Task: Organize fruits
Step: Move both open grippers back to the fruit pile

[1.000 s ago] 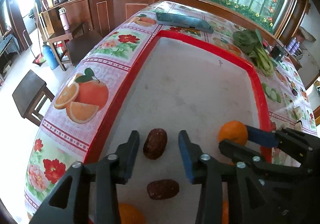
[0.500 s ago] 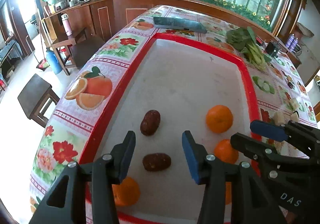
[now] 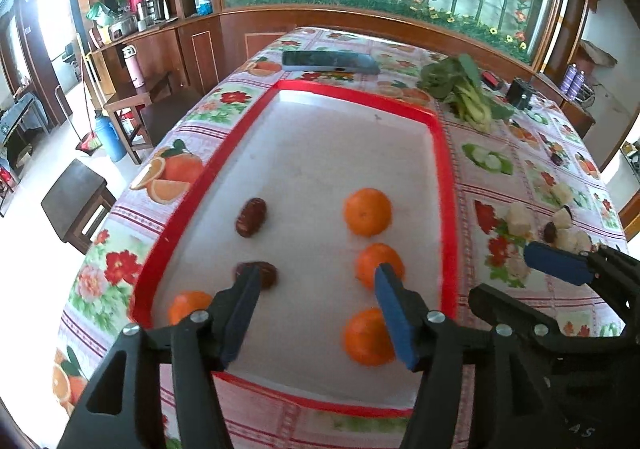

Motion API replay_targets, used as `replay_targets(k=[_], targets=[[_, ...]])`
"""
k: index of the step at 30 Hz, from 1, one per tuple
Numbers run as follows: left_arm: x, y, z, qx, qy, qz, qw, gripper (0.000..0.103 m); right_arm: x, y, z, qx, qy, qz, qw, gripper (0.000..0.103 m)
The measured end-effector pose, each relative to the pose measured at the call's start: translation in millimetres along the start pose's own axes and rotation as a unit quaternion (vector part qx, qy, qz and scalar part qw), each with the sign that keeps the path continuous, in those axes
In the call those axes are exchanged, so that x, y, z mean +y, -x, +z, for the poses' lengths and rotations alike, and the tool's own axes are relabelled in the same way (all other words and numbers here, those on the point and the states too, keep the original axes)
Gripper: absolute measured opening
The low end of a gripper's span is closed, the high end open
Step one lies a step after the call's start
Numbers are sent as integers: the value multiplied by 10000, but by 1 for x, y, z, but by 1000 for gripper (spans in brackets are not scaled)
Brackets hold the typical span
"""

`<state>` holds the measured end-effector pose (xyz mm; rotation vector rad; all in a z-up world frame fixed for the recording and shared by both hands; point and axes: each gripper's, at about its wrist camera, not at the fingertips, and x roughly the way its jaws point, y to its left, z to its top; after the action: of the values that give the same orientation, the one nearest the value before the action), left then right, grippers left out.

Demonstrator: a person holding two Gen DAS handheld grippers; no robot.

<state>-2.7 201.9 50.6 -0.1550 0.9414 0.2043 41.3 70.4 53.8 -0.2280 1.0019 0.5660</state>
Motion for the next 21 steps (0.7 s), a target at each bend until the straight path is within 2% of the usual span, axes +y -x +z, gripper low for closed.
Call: replay_targets(k=[1, 6, 8, 12, 18, 21], targets=[[-5, 2, -2, -2, -4, -28, 10000, 64, -5, 3, -4, -4, -47, -30, 10000, 69], [-36, 10, -10, -33, -191, -139, 9997, 68, -29, 21, -25, -9, -221, -128, 9997, 71], [-50, 12, -14, -32, -283, -207, 9994, 68, -39, 27, -35, 23, -282, -190, 9994, 75], [-81, 17, -22, -8, -537, -344, 9980, 71, -63, 40, -55, 38, -465, -303, 9985, 76], [-122, 17, -33, 69, -865, -487, 9950, 74, -110, 58, -86, 7, -775, -784, 9939, 78], [-143, 14, -40, 162, -1041, -555, 9929, 74, -133, 65, -101, -3, -972, -877, 9914, 78]])
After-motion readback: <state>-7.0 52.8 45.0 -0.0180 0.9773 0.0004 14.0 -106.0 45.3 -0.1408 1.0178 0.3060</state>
